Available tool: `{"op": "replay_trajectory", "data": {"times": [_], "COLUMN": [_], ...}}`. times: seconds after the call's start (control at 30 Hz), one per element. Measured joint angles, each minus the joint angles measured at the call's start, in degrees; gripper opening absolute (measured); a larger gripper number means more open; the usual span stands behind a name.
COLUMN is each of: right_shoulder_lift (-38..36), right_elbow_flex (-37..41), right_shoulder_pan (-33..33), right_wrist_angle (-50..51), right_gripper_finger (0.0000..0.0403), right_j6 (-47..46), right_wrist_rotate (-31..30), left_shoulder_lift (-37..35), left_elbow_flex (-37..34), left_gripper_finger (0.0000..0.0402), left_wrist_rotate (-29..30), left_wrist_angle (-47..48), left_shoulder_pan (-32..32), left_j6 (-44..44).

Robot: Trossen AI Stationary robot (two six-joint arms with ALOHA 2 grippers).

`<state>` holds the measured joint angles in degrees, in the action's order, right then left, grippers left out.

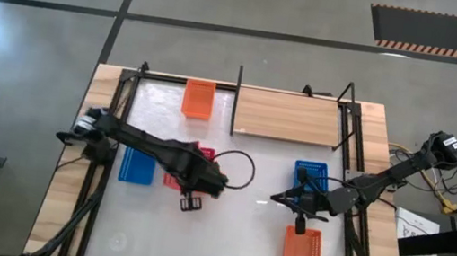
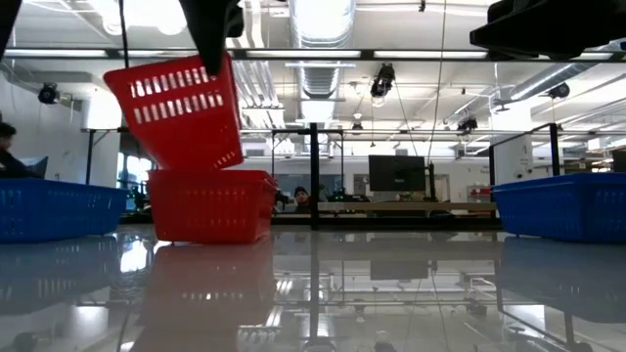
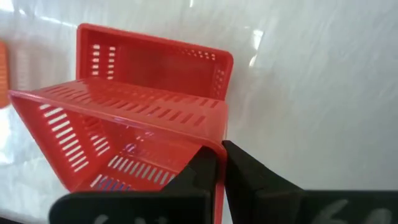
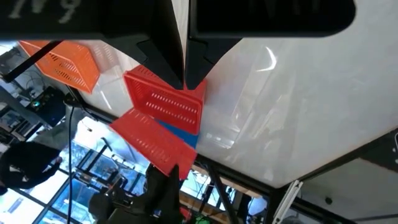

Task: Stack baskets on shelf by color
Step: Stack the top red basket on top of the bottom stacked red baskets

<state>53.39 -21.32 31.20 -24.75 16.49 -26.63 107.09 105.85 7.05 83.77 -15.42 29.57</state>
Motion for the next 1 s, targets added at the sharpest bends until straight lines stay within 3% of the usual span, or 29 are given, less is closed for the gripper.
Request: {"op": "replay_trajectory", "data": {"times": [0.43,1.0], "right_shoulder_lift": [0.0,0.0], "right_elbow_flex": [0.0,0.0], "right_shoulder_pan": [0.0,0.0], "right_wrist_angle": [0.0,0.0], "right_gripper_finger": [0.0008,0.0008], "right_j6": [-0.4,-0.4], "right_wrist_rotate": [0.0,0.0], "left_shoulder_lift": [6.3,6.4], "left_elbow_flex": [2.7,-0.7], "left_gripper_finger": [0.0,0.0], "left_wrist_rotate": [5.7,4.7], "left_wrist_angle": [-0.4,-5.3], "left_shoulder_pan": [0.8,3.6], "left_j6": [-7.8,-11.7]}}
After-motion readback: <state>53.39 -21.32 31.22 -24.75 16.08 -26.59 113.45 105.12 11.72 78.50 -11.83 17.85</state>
